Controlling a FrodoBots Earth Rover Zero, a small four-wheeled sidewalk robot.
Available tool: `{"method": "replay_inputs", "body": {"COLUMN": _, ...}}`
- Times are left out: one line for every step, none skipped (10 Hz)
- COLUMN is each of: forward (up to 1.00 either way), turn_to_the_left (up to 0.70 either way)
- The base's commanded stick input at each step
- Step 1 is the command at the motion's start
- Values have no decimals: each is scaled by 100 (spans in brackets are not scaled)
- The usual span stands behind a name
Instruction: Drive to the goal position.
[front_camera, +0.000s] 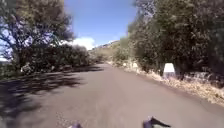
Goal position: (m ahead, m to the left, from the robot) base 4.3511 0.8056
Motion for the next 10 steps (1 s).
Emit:
{"method": "replay_inputs", "body": {"forward": 50, "turn_to_the_left": 0}}
{"method": "replay_inputs", "body": {"forward": 50, "turn_to_the_left": -50}}
{"method": "replay_inputs", "body": {"forward": 50, "turn_to_the_left": -50}}
{"method": "replay_inputs", "body": {"forward": 50, "turn_to_the_left": -50}}
{"method": "replay_inputs", "body": {"forward": 50, "turn_to_the_left": -31}}
{"method": "replay_inputs", "body": {"forward": 50, "turn_to_the_left": -11}}
{"method": "replay_inputs", "body": {"forward": 50, "turn_to_the_left": 0}}
{"method": "replay_inputs", "body": {"forward": 50, "turn_to_the_left": 0}}
{"method": "replay_inputs", "body": {"forward": 50, "turn_to_the_left": 0}}
{"method": "replay_inputs", "body": {"forward": 50, "turn_to_the_left": 0}}
